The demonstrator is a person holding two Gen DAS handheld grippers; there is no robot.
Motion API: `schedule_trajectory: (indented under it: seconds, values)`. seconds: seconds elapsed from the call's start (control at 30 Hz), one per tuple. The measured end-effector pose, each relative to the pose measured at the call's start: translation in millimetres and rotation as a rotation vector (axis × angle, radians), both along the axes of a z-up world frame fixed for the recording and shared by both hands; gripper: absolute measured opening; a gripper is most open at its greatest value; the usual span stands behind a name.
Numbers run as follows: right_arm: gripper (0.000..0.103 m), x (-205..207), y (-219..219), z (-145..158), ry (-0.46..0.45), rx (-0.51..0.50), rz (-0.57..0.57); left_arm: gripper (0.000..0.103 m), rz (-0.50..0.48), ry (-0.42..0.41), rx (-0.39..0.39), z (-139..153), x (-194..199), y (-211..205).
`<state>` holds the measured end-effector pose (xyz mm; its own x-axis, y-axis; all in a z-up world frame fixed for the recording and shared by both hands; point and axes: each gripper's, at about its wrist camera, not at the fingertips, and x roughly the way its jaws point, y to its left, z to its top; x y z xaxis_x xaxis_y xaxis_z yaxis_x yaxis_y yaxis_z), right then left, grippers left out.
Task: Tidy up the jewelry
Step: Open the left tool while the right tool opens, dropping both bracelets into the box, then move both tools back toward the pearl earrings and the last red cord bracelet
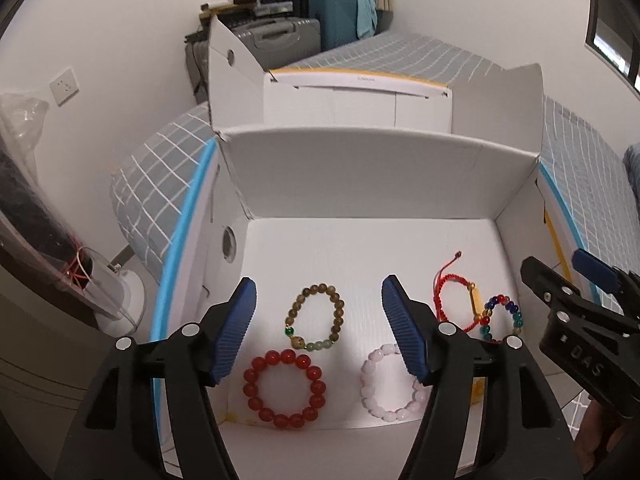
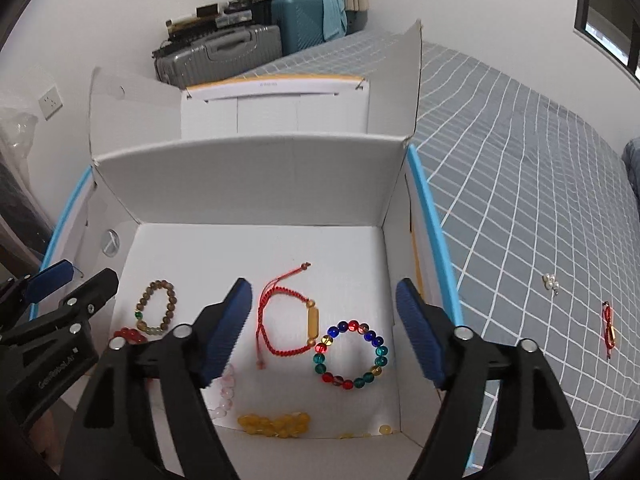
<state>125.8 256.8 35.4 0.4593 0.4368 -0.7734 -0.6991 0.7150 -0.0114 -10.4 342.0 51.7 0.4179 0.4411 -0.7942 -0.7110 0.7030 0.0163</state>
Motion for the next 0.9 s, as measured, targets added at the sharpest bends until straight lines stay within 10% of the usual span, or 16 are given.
schedule_trajectory:
  seconds: [0.27, 0.9]
  values:
    - [0.094, -3.0, -30.7, 28.0, -0.058, 0.058, -0.052, 0.097, -0.016, -0.060, 0.059, 20.3, -1.4, -18.1]
    - [0.095, 48.7, -214.7, 56.6, -0.152, 0.080, -0.364, 0.097, -0.307, -0.122, 0.053, 43.7, 88.6, -154.3]
